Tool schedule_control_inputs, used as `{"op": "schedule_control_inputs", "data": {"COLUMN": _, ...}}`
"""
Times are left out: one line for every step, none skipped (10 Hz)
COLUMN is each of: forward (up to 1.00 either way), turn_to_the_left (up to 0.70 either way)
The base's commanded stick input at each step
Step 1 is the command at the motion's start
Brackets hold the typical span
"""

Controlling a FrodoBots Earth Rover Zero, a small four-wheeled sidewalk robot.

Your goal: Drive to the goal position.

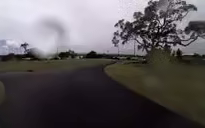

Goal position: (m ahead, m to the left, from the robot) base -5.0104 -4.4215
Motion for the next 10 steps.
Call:
{"op": "schedule_control_inputs", "data": {"forward": 0.85, "turn_to_the_left": 0.00}}
{"op": "schedule_control_inputs", "data": {"forward": 0.85, "turn_to_the_left": 0.00}}
{"op": "schedule_control_inputs", "data": {"forward": 0.85, "turn_to_the_left": 0.00}}
{"op": "schedule_control_inputs", "data": {"forward": 0.85, "turn_to_the_left": 0.00}}
{"op": "schedule_control_inputs", "data": {"forward": 0.85, "turn_to_the_left": 0.00}}
{"op": "schedule_control_inputs", "data": {"forward": 0.85, "turn_to_the_left": 0.00}}
{"op": "schedule_control_inputs", "data": {"forward": 0.85, "turn_to_the_left": 0.00}}
{"op": "schedule_control_inputs", "data": {"forward": 0.85, "turn_to_the_left": 0.00}}
{"op": "schedule_control_inputs", "data": {"forward": 0.85, "turn_to_the_left": 0.00}}
{"op": "schedule_control_inputs", "data": {"forward": 0.85, "turn_to_the_left": 0.00}}
